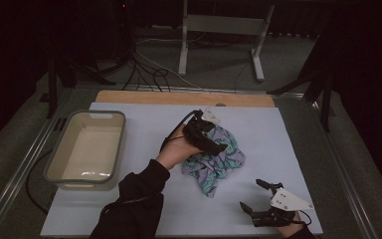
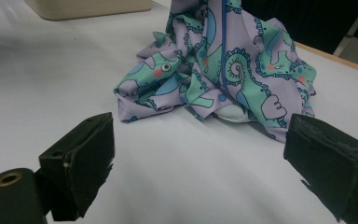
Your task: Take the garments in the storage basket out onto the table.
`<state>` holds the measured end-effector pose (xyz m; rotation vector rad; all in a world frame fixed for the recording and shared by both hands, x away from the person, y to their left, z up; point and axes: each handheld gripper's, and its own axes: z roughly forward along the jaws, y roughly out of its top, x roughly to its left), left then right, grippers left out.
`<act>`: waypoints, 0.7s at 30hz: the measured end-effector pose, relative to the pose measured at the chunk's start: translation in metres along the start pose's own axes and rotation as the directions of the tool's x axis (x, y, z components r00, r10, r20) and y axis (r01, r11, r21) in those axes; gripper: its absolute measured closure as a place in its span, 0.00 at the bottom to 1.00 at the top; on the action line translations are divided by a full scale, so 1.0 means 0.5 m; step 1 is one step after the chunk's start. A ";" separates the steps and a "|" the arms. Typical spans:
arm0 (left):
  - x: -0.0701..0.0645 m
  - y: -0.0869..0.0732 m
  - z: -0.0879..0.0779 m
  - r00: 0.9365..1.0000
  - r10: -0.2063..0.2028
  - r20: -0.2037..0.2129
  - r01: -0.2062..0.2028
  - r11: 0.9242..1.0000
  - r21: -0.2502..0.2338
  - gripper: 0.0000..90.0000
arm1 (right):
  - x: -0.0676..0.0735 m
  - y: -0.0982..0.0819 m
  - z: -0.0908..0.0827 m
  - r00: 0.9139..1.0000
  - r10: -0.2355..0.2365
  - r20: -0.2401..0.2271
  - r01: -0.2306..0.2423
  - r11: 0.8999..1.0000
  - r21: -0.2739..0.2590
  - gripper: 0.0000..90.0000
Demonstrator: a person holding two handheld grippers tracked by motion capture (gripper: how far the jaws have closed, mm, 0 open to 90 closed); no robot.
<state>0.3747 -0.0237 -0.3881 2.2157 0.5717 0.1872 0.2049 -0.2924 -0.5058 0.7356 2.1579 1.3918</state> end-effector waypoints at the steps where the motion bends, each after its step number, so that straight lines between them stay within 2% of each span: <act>1: 0.000 0.000 0.000 1.000 0.000 0.000 0.000 1.000 0.000 0.06 | 0.000 0.000 0.000 1.000 0.000 0.000 0.000 1.000 0.000 0.10; 2: -0.002 0.002 -0.005 1.000 0.003 -0.010 -0.003 1.000 0.001 0.01 | 0.000 0.000 0.000 1.000 -0.001 0.001 0.001 1.000 0.000 0.10; 3: -0.002 0.003 -0.008 1.000 0.002 -0.009 -0.002 1.000 -0.003 0.00 | 0.001 0.000 0.000 1.000 -0.001 0.000 0.001 1.000 0.000 0.10; 5: -0.001 0.005 -0.015 1.000 -0.008 -0.022 0.007 1.000 -0.015 0.00 | 0.000 0.000 0.000 1.000 -0.002 0.001 0.002 1.000 -0.001 0.10; 8: 0.001 0.006 -0.023 1.000 -0.012 -0.016 0.011 1.000 -0.012 0.00 | 0.000 0.000 0.001 1.000 -0.003 0.001 0.003 1.000 0.000 0.10; 12: 0.000 0.006 -0.038 1.000 0.017 -0.025 -0.017 1.000 -0.015 0.00 | 0.000 0.000 0.003 1.000 -0.006 -0.003 0.006 1.000 0.003 0.10; 17: 0.002 0.005 -0.052 1.000 0.020 -0.010 -0.020 0.999 -0.030 0.00 | 0.001 0.000 0.003 1.000 -0.005 -0.001 0.005 1.000 0.002 0.10; 21: 0.004 -0.001 -0.066 0.999 0.020 -0.028 -0.020 1.000 -0.024 0.00 | 0.002 0.000 0.003 1.000 -0.004 0.003 0.004 1.000 0.004 0.10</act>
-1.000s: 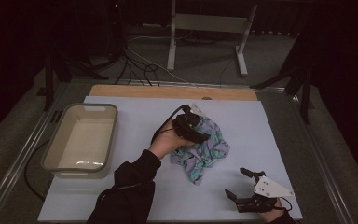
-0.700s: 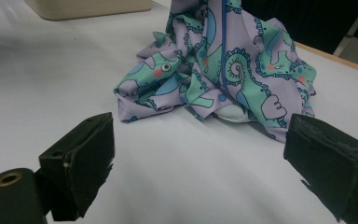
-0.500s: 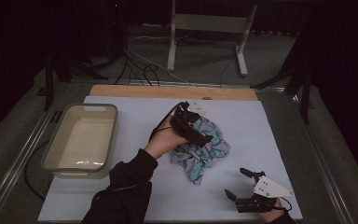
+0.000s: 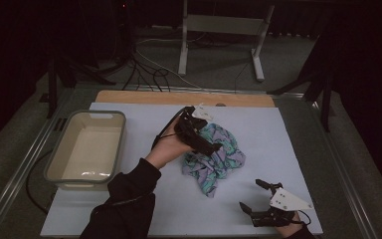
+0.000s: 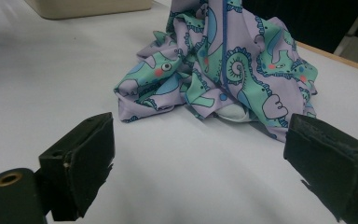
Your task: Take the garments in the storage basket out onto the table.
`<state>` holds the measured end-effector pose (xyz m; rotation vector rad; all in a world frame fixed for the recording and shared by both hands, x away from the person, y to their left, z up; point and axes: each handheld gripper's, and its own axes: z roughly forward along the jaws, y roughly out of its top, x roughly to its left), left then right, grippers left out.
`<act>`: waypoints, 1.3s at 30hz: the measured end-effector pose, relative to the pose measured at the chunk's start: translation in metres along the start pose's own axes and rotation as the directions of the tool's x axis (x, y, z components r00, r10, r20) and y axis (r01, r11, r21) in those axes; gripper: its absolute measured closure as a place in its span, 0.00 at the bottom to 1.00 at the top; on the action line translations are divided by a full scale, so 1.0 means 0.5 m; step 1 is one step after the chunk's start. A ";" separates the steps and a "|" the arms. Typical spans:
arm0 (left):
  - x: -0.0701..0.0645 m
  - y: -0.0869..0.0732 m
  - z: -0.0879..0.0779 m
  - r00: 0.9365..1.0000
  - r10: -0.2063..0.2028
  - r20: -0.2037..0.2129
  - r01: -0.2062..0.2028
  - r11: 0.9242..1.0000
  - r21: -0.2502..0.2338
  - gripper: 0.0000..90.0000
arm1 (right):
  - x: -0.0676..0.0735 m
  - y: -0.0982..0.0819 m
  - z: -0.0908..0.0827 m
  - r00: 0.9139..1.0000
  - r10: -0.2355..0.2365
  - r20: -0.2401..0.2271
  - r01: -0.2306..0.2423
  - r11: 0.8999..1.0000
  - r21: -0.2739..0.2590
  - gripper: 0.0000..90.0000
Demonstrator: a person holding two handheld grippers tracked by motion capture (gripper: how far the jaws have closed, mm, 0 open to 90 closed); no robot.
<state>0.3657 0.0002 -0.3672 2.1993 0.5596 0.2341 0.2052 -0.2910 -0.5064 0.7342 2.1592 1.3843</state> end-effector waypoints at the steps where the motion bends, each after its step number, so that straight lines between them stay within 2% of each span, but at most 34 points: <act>1: 0.001 -0.001 -0.004 1.000 -0.001 -0.004 0.001 1.000 0.000 0.00 | 0.000 0.000 0.000 1.000 -0.001 -0.001 0.001 1.000 -0.001 0.10; 4: 0.003 -0.006 -0.015 1.000 -0.009 -0.008 0.009 1.000 -0.011 0.00 | 0.001 0.001 0.001 1.000 -0.004 -0.003 0.004 1.000 -0.003 0.10; 6: 0.003 -0.008 -0.020 1.000 -0.001 -0.009 0.001 1.000 -0.011 0.00 | 0.001 0.001 0.001 1.000 -0.010 -0.003 0.010 1.000 -0.003 0.10; 14: 0.001 -0.019 -0.039 0.999 -0.009 -0.038 0.008 1.000 -0.022 0.00 | 0.001 0.001 0.004 1.000 -0.011 -0.005 0.011 1.000 0.001 0.10; 24: 0.000 -0.052 -0.062 0.998 -0.025 -0.054 0.023 0.999 -0.041 0.00 | 0.002 0.003 0.005 1.000 -0.009 -0.009 0.009 1.000 -0.004 0.10; 36: -0.010 -0.121 -0.064 0.998 -0.033 -0.053 0.032 0.999 -0.015 0.00 | 0.005 0.004 0.006 1.000 -0.012 -0.009 0.012 1.000 0.000 0.10; 39: -0.016 -0.136 -0.064 0.998 -0.021 -0.052 0.021 1.000 -0.008 0.00 | 0.005 0.004 0.006 1.000 -0.015 -0.008 0.015 1.000 0.002 0.10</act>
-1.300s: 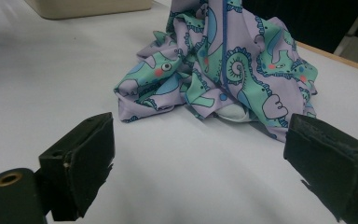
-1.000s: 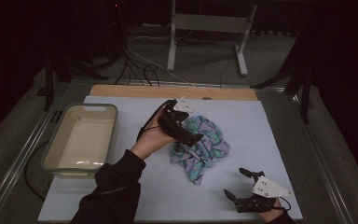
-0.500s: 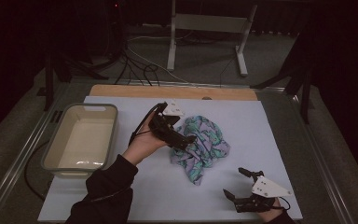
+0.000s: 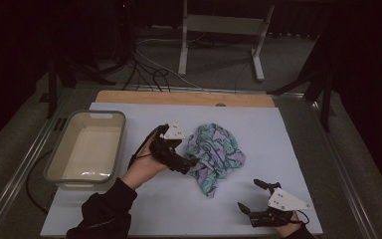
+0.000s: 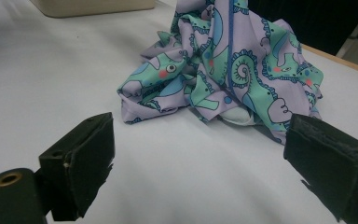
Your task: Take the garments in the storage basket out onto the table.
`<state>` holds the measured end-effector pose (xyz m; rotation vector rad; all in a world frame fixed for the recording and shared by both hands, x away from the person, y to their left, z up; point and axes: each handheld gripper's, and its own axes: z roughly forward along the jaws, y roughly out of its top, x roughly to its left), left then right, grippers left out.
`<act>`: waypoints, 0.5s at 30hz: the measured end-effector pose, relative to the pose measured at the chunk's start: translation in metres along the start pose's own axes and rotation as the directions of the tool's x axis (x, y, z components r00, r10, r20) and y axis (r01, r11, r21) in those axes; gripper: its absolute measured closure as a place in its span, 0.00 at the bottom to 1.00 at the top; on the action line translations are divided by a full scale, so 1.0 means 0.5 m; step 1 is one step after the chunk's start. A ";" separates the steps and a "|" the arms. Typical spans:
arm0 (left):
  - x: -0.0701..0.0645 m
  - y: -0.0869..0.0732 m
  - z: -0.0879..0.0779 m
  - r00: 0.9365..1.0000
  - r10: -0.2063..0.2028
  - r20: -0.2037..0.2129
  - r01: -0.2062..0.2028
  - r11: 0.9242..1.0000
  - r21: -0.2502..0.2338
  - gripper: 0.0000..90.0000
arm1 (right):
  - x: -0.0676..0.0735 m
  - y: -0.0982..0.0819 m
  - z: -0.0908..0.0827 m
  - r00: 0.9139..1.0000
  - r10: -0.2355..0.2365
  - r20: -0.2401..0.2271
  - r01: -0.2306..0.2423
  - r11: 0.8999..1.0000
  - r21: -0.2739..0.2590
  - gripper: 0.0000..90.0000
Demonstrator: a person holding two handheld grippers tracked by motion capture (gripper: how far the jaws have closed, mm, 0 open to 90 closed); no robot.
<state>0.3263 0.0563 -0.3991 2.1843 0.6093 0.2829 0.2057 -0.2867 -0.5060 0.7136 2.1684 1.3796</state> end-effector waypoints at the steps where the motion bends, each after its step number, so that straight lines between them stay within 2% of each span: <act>1: -0.001 -0.005 0.000 1.000 -0.004 0.004 0.004 1.000 -0.001 0.00 | 0.000 -0.001 0.001 1.000 0.004 -0.002 -0.004 1.000 0.001 0.10; 6: -0.006 -0.021 -0.003 1.000 0.000 0.011 0.000 1.000 0.001 0.00 | 0.000 0.000 0.001 1.000 0.001 -0.003 -0.001 1.000 -0.001 0.10; 7: -0.010 -0.039 -0.005 1.000 -0.002 0.012 0.002 1.000 0.005 0.00 | 0.000 -0.001 0.001 1.000 0.002 -0.002 -0.002 1.000 0.000 0.10; 12: -0.012 -0.055 -0.009 1.000 -0.007 0.026 0.007 1.000 0.005 0.00 | 0.000 0.000 0.001 1.000 0.001 -0.004 -0.001 1.000 -0.001 0.10; 15: -0.016 -0.079 -0.015 0.999 -0.009 0.034 0.009 1.000 0.002 0.00 | 0.001 -0.001 0.003 1.000 -0.003 -0.006 0.003 1.000 0.001 0.10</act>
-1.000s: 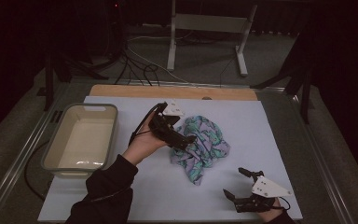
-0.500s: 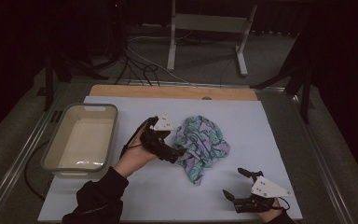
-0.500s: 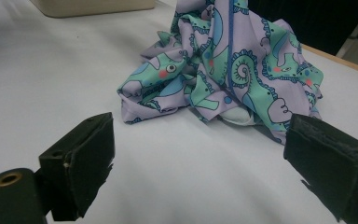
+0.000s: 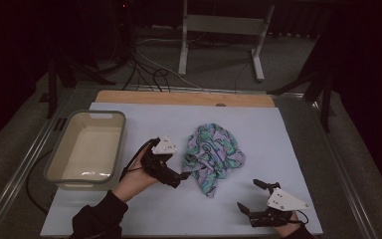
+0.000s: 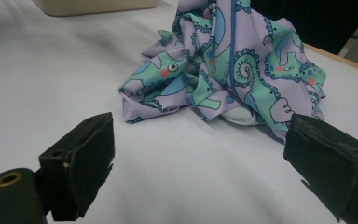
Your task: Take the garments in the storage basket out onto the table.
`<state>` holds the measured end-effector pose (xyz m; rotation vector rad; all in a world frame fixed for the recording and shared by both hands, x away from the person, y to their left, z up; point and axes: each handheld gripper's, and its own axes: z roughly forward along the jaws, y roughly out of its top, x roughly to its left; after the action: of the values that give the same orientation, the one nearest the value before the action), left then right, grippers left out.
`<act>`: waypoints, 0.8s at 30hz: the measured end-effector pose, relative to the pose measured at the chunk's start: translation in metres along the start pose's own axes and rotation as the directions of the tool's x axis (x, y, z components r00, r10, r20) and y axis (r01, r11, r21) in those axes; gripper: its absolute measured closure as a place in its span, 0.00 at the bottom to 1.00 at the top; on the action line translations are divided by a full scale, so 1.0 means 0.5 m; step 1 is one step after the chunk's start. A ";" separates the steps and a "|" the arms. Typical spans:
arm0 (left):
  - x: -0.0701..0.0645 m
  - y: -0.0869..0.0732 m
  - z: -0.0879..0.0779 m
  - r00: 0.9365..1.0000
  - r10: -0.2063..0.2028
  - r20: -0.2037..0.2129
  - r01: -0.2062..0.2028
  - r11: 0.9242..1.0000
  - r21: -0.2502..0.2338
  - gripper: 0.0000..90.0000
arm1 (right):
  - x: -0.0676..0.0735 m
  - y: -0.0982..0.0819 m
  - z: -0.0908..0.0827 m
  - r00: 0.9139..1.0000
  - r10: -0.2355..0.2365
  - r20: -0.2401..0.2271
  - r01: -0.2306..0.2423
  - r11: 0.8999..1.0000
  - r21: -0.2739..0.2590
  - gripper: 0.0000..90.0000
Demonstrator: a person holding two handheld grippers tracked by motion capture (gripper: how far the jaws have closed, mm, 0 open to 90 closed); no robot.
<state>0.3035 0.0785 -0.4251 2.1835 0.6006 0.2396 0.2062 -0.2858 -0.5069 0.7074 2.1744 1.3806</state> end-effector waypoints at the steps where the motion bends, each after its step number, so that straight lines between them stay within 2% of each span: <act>1: -0.002 -0.005 -0.001 1.000 0.001 0.007 -0.001 1.000 -0.001 0.00 | 0.000 0.000 0.000 1.000 -0.001 0.000 0.001 1.000 0.001 0.10; 5: -0.008 -0.026 -0.001 1.000 0.005 0.008 -0.005 1.000 0.015 0.00 | 0.000 -0.001 0.002 1.000 -0.001 0.000 0.001 1.000 0.000 0.10; 7: -0.011 -0.037 -0.002 1.000 0.007 0.022 -0.007 1.000 0.017 0.00 | 0.000 0.000 0.002 1.000 -0.001 -0.002 0.001 1.000 -0.002 0.10; 10: -0.016 -0.052 -0.002 1.000 0.005 0.012 -0.005 1.000 0.015 0.00 | 0.001 -0.001 0.002 1.000 0.002 -0.001 -0.002 1.000 0.004 0.10; 12: -0.021 -0.062 -0.002 1.000 0.003 0.025 -0.004 1.000 0.011 0.00 | 0.001 -0.001 0.003 1.000 0.000 -0.004 0.000 1.000 0.003 0.10; 17: -0.035 -0.086 -0.001 0.999 0.030 0.043 -0.031 0.999 0.027 0.00 | 0.001 -0.001 0.004 1.000 0.005 -0.004 -0.005 1.000 0.006 0.10; 24: -0.041 -0.130 -0.002 0.998 0.008 0.069 -0.011 0.999 0.046 0.00 | 0.001 -0.002 0.006 1.000 -0.002 -0.007 0.002 1.000 0.007 0.10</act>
<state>0.2635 0.1038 -0.4739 2.2305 0.5626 0.1560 0.2075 -0.2840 -0.5091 0.7038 2.1860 1.3773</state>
